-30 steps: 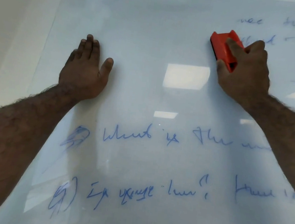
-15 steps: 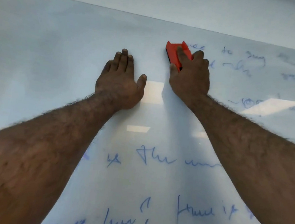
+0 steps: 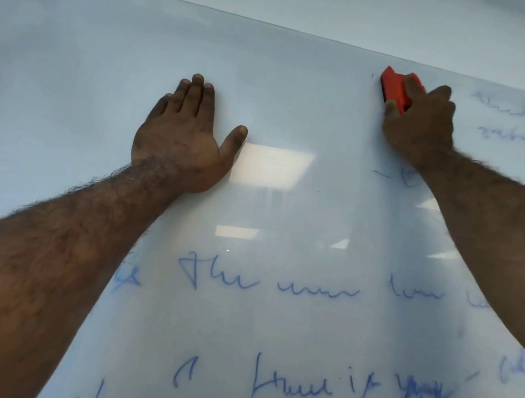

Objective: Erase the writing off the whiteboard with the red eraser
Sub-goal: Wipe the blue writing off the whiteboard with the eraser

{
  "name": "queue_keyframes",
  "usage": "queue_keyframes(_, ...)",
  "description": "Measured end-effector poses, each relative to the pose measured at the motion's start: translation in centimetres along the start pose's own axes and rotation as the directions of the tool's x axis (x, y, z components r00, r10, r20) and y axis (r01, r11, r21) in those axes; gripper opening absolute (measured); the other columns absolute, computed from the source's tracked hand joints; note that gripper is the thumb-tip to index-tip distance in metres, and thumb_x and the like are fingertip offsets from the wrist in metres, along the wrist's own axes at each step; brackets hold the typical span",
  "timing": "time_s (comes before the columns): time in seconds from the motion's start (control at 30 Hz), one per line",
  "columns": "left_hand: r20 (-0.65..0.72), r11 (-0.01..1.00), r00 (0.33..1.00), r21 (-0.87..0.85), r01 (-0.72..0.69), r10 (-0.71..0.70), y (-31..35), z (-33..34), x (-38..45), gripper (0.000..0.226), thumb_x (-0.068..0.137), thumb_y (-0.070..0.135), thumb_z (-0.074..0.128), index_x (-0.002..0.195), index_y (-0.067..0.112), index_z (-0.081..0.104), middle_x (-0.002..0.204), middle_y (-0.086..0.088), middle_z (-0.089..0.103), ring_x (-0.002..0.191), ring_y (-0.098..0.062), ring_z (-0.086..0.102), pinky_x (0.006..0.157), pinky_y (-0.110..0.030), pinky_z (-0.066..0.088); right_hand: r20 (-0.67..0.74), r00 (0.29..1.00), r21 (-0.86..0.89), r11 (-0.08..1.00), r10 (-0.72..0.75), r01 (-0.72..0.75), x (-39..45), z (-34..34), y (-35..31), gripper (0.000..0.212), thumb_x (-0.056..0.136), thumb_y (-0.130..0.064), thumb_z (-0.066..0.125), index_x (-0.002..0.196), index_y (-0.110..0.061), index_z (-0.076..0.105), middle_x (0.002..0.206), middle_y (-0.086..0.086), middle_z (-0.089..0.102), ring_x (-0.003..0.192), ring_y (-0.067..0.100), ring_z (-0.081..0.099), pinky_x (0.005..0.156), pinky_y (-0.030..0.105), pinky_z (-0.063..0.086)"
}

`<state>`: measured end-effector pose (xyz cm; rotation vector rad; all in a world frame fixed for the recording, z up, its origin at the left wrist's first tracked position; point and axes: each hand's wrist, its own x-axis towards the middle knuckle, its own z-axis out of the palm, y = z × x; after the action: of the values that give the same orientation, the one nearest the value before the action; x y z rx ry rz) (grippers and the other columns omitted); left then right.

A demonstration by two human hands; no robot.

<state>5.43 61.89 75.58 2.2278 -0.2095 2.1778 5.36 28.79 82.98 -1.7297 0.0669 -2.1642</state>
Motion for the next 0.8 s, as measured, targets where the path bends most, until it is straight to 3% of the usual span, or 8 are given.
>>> queue_keyframes(0.07,-0.006,1.000,1.000,0.005,0.005,-0.005,0.0,0.0,0.0,0.087,0.094,0.069,0.009,0.158,0.011,0.000,0.167,-0.003,-0.006,0.153,-0.015,-0.005,0.123,-0.034,0.001,0.002,0.993,0.000,0.993,0.116,-0.116,0.4,0.1,-1.0,0.054,0.096,-0.041,0.044,0.146,-0.022,0.037,0.139,0.020,0.035,0.126,0.043,0.039,0.104,0.045,0.038)
queue_keyframes(0.13,0.003,1.000,1.000,0.006,0.006,-0.006,0.0,0.0,-0.1,0.087,0.094,0.069,0.009,0.158,0.011,-0.001,0.167,-0.003,-0.006,0.153,-0.015,-0.006,0.123,-0.034,0.000,-0.012,0.990,0.027,0.990,0.137,-0.137,0.0,0.5,-4.0,0.049,0.097,-0.042,0.040,0.141,-0.022,0.043,0.139,0.017,0.038,0.124,0.041,0.041,0.102,0.043,0.039)
queue_keyframes(0.23,0.009,1.000,1.000,0.012,0.003,-0.003,0.0,-0.1,-0.2,0.086,0.095,0.068,0.010,0.158,0.011,-0.002,0.166,-0.002,-0.008,0.153,-0.014,-0.007,0.124,-0.034,0.000,-0.033,0.994,0.080,0.991,-0.106,0.109,-2.4,1.4,-9.7,0.045,0.099,-0.041,0.040,0.142,-0.028,0.043,0.136,0.019,0.041,0.119,0.043,0.044,0.098,0.046,0.042)
queue_keyframes(0.3,0.006,1.000,1.000,0.021,0.000,0.000,-0.3,-0.2,-0.1,0.085,0.095,0.067,0.011,0.158,0.012,-0.002,0.166,-0.002,-0.008,0.153,-0.014,-0.006,0.124,-0.034,0.000,-0.041,0.958,0.082,0.954,-0.284,0.287,-4.2,2.0,-13.0,0.050,0.097,-0.040,0.045,0.146,-0.031,0.038,0.135,0.019,0.041,0.116,0.041,0.046,0.095,0.047,0.043)
queue_keyframes(0.47,0.000,1.000,1.000,0.000,-0.015,0.015,-0.4,-0.2,-0.2,0.084,0.096,0.066,0.014,0.158,0.012,-0.001,0.167,-0.003,-0.006,0.153,-0.016,-0.004,0.123,-0.034,0.001,0.008,0.898,0.061,0.897,-0.439,0.438,-4.7,2.4,-12.8,0.058,0.097,-0.044,0.044,0.151,-0.029,0.029,0.134,0.013,0.041,0.117,0.031,0.045,0.093,0.043,0.047)
queue_keyframes(0.57,-0.005,1.000,1.000,0.000,-0.016,0.016,-0.4,-0.1,-0.2,0.084,0.096,0.065,0.015,0.158,0.011,0.000,0.167,-0.004,-0.005,0.153,-0.016,-0.004,0.123,-0.034,0.001,0.035,0.931,0.049,0.931,-0.364,0.362,-3.1,1.7,-8.9,0.059,0.097,-0.045,0.045,0.152,-0.029,0.028,0.134,0.015,0.039,0.119,0.033,0.044,0.094,0.045,0.047)
queue_keyframes(0.8,0.011,1.000,1.000,0.019,-0.019,0.019,-0.1,-0.1,0.0,0.085,0.095,0.064,0.013,0.158,0.009,0.000,0.167,-0.006,-0.005,0.153,-0.018,-0.004,0.124,-0.036,0.002,0.002,1.000,-0.070,0.998,0.006,-0.006,-1.9,-0.6,1.6,0.059,0.099,-0.043,0.043,0.153,-0.026,0.026,0.139,0.023,0.034,0.126,0.043,0.037,0.103,0.051,0.039)
